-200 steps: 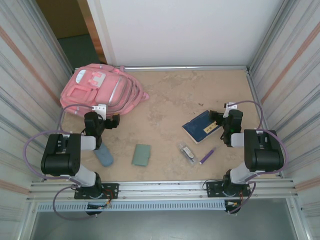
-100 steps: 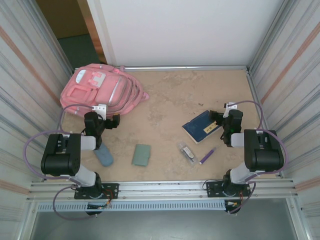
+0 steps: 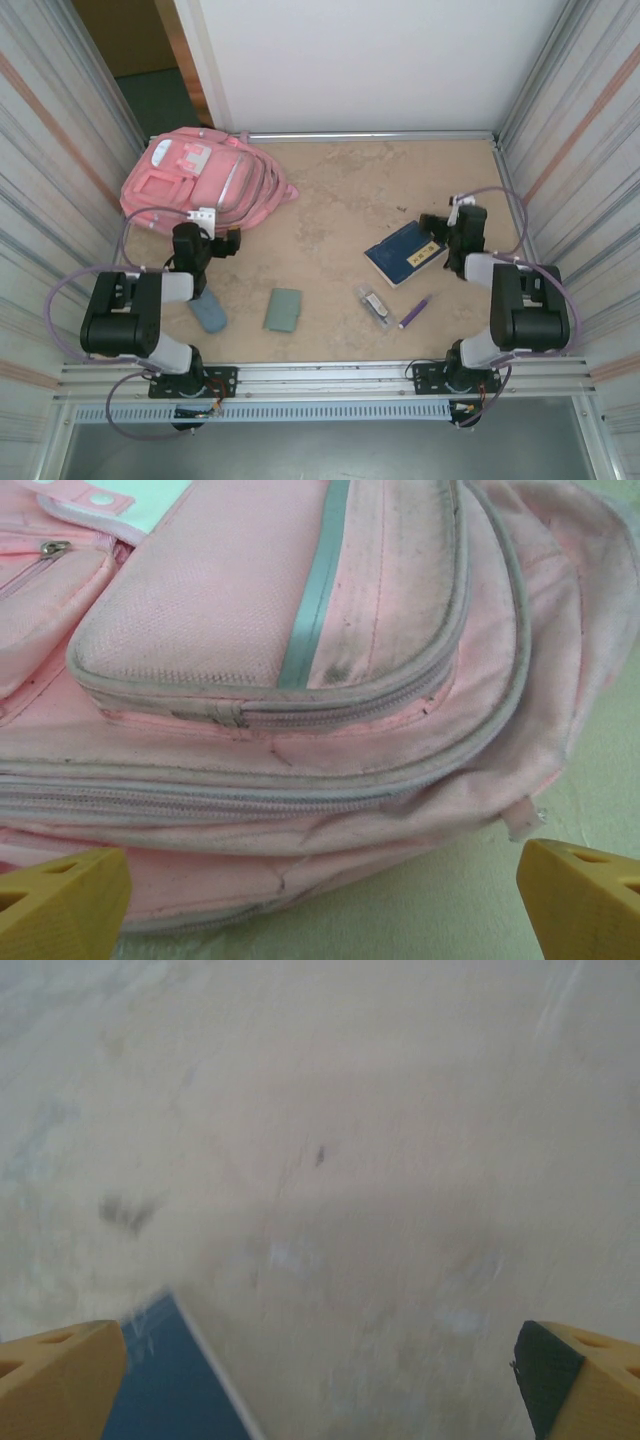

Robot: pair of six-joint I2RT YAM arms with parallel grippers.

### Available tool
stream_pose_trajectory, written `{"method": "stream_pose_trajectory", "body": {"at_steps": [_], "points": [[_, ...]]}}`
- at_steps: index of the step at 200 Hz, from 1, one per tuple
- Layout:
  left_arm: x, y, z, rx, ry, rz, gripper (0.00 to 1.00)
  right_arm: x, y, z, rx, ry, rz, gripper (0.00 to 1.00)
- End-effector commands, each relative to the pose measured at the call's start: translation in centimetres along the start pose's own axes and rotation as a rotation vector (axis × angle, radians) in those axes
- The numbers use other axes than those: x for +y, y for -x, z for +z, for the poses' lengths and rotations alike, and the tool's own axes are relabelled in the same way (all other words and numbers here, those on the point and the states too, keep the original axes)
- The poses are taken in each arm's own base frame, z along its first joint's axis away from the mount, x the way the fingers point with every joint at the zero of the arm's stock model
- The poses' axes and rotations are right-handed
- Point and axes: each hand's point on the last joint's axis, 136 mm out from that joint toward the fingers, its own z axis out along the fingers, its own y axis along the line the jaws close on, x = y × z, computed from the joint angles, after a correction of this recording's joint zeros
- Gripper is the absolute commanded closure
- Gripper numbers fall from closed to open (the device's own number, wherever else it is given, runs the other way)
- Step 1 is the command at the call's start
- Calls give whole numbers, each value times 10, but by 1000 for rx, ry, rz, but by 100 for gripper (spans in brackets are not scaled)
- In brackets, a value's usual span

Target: Pack the student bag

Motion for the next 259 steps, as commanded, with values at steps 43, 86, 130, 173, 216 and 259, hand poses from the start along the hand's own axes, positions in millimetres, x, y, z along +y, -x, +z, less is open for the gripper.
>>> {"method": "stream_pose_trajectory", "body": {"at_steps": [43, 86, 130, 173, 216, 259], "points": [[0, 108, -74, -155, 107, -200, 1, 40, 125, -95, -161, 49, 77, 1], [13, 127, -58, -54, -161, -678, 1, 70, 116, -113, -183, 137, 60, 1], [-31, 126, -18, 202, -242, -418, 1, 85, 90, -102, -64, 169, 99, 1], [-59, 97, 31, 429, -133, -91, 1, 93, 64, -95, 27, 187, 112, 1], [-51, 78, 77, 582, -41, -7, 14, 95, 47, -99, 101, 201, 104, 0], [-46, 70, 111, 610, 16, 19, 21, 94, 38, -107, 110, 215, 105, 1]]}}
